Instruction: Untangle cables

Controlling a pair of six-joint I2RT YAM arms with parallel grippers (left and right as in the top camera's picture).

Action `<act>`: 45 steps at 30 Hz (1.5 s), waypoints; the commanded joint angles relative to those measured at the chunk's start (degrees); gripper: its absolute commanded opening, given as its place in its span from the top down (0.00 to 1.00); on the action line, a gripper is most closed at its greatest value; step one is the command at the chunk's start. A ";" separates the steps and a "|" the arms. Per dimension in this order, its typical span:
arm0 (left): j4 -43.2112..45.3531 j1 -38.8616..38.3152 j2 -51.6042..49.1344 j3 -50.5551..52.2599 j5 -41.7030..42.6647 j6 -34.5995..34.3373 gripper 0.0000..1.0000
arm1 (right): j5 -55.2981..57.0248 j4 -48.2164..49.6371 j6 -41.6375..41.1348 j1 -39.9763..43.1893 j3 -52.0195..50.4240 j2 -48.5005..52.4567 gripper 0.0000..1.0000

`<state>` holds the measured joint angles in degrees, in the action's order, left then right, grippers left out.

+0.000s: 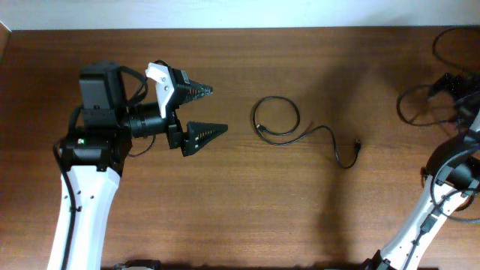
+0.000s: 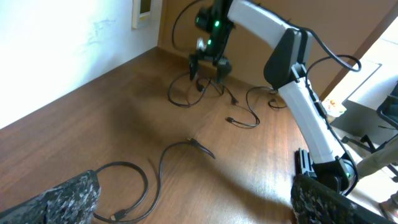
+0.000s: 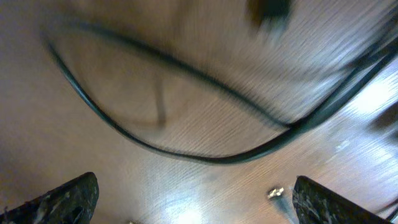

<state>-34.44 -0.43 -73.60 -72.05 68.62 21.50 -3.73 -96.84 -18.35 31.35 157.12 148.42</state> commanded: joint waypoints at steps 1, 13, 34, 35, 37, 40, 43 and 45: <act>0.28 -0.33 0.17 0.02 0.68 0.94 0.01 | 8.52 -0.50 1.27 1.36 7.54 -4.20 0.01; 2.08 -0.33 0.17 0.02 0.66 1.36 0.01 | 11.87 6.27 7.13 -2.64 -7.87 -3.63 0.01; 1.79 -0.33 0.17 0.02 0.66 1.33 0.01 | 13.97 3.37 -0.20 5.90 -0.63 -3.96 0.01; 1.55 -0.33 0.17 0.02 0.66 1.33 0.01 | 13.99 0.11 -0.61 4.94 3.48 -4.17 0.01; 1.16 -0.26 0.17 0.02 0.61 1.36 0.01 | 11.98 -0.52 0.39 3.10 5.42 -7.76 0.01; 1.16 -0.28 0.17 0.02 0.55 1.36 0.01 | 10.73 -0.52 0.02 0.63 5.42 -16.24 0.01; 1.22 -0.26 0.17 0.02 -5.42 1.33 0.01 | 0.55 -0.48 9.64 -6.58 5.44 -24.30 0.01; 2.27 -0.26 0.17 0.02 -10.43 1.36 0.01 | 5.09 -0.52 9.94 -15.63 5.31 -28.30 0.01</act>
<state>-33.17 -0.43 -73.60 -72.05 63.75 21.93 -0.51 -96.99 -10.44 22.31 161.86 123.79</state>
